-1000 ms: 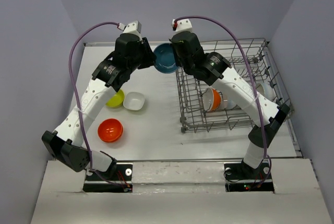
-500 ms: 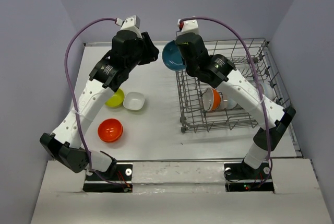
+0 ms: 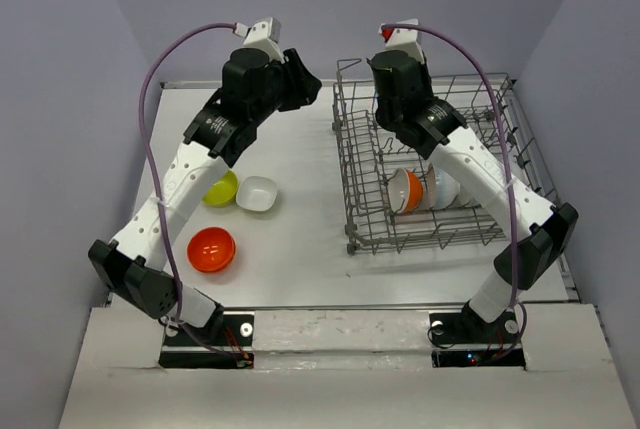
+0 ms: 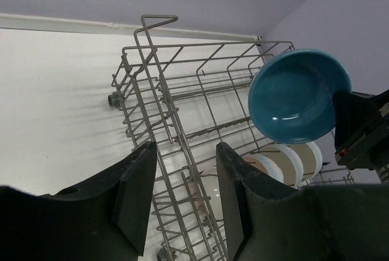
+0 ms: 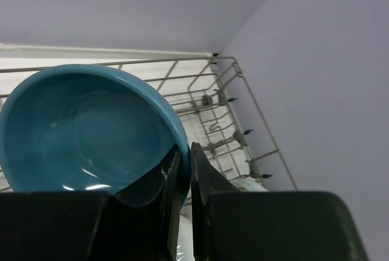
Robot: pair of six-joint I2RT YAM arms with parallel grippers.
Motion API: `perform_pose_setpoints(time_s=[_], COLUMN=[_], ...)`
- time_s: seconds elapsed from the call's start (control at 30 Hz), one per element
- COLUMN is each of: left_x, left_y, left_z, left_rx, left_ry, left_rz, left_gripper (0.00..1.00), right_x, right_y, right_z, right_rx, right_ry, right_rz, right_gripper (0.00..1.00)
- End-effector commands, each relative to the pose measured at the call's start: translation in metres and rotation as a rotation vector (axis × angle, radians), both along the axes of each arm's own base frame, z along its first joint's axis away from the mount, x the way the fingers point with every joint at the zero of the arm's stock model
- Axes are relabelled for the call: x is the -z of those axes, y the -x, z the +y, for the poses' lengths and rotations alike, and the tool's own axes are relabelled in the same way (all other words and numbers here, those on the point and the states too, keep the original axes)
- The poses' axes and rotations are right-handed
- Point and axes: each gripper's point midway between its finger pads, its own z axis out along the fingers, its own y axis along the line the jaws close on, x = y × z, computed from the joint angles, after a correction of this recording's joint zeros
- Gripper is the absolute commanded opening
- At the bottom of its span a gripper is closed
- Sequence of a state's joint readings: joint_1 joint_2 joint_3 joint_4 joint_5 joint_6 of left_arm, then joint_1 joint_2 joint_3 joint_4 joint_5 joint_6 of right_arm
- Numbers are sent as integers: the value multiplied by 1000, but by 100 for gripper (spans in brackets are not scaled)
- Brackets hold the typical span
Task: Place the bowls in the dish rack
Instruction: Insert the bowl into the dish rack.
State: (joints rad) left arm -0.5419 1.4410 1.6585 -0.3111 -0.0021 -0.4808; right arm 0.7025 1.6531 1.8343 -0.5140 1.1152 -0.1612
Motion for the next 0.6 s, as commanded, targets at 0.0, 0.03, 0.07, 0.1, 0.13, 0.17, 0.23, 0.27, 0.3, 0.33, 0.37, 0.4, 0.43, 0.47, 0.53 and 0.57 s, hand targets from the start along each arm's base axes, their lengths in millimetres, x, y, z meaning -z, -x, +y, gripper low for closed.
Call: perform_pose_setpoints(time_s=[0.0, 0.03, 0.07, 0.1, 0.13, 0.17, 0.23, 0.27, 0.3, 0.33, 0.37, 0.4, 0.43, 0.47, 0.53, 0.57], left_x=[-14, -12, -9, -1, 1, 4, 12, 16, 20, 25, 29, 32, 37, 39, 41, 41], left_y=[-13, -16, -19, -25, -28, -32, -43, -46, -50, -55, -59, -62, -68, -70, -75, -77], left_z=[-19, -21, -22, -28, -30, -33, -40, -42, -43, -46, -48, -49, -51, -53, -54, -53], left_rx=[49, 49, 48, 56, 56, 57, 58, 52, 49, 46, 44, 43, 43, 44, 46, 46], left_ry=[41, 42, 43, 42, 42, 41, 44, 50, 51, 56, 55, 51, 45, 42, 44, 45], left_rz=[-52, -54, -49, -39, -36, -31, -26, -20, -22, -24, -18, -18, -17, -14, -21, -22], left_gripper=[53, 53, 53, 54, 54, 54, 54, 54, 54, 54, 54, 54, 54, 54, 54, 54], right_x=[-40, -43, -43, -44, -44, -44, -44, -43, -45, -43, -41, -40, -35, -31, -26, -13], right_y=[7, 6, 6, 4, 3, 1, -3, -5, -7, -11, -14, -16, -20, -23, -27, -32], right_z=[-51, -57, -63, -74, -79, -84, -93, -100, -104, -110, -109, -112, -118, -121, -134, -137], right_rx=[169, 189, 206, 231, 242, 251, 276, 297, 312, 334, 335, 344, 363, 371, 414, 425], right_ry=[-17, -7, 1, 9, 16, 21, 46, 61, 64, 82, 91, 100, 119, 133, 174, 204], right_rz=[-130, -141, -144, -156, -161, -166, -173, -169, -183, -182, -176, -175, -172, -168, -158, -130], right_gripper=[1, 1, 1, 1, 1, 1, 1, 1, 1, 1, 1, 1, 1, 1, 1, 1])
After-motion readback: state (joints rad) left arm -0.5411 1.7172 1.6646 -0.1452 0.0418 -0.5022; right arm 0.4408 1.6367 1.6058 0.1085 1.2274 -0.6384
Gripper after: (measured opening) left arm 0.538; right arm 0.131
